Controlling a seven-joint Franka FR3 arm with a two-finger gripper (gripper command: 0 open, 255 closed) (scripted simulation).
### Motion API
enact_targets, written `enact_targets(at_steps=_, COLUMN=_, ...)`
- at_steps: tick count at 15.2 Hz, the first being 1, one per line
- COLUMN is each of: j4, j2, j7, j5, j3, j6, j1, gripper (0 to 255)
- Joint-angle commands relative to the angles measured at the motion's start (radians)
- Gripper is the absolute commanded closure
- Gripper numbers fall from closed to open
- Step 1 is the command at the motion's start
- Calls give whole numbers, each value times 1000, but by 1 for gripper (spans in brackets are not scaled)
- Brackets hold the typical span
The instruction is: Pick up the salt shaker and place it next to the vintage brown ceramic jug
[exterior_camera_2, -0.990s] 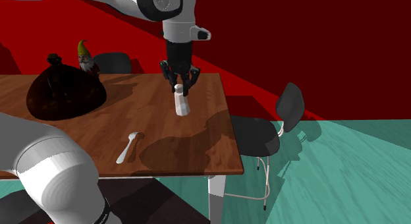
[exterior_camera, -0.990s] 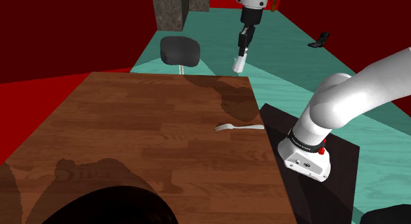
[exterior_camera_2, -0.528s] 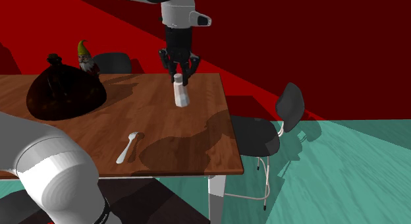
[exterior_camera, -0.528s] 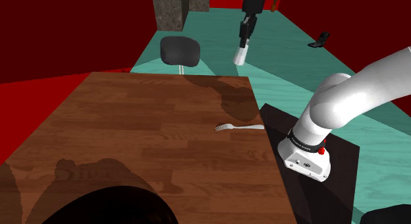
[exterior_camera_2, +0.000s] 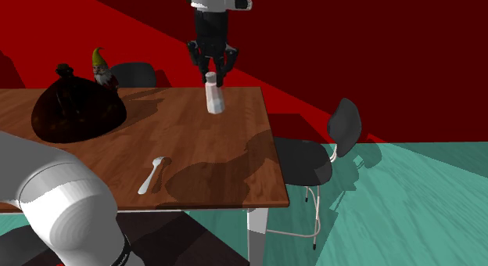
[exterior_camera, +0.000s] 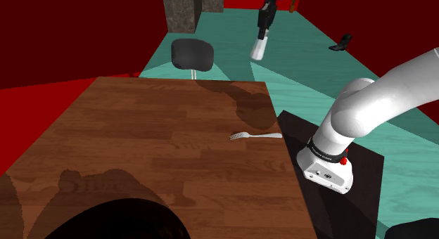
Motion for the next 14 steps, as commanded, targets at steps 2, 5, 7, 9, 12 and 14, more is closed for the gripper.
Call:
enact_targets(at_steps=2, j4=50, j2=8, j7=4, j5=2, j3=2, j6=-42, j1=2, gripper=255)
enact_targets(at_steps=5, j4=100, j2=20, j7=6, j5=3, j3=2, j6=-81, j1=3, gripper=255)
enact_targets(at_steps=7, j4=135, j2=29, j7=7, j5=4, j3=2, j6=-107, j1=4, gripper=255)
enact_targets(at_steps=9, j4=171, j2=38, j7=8, j5=5, j3=2, j6=-132, j1=4, gripper=255)
enact_targets(at_steps=12, j4=226, j2=55, j7=9, j5=7, j3=2, j6=-171, j1=6, gripper=255)
enact_targets(at_steps=14, j4=264, j2=66, j7=10, j5=8, j3=2, j6=-198, j1=7, gripper=255)
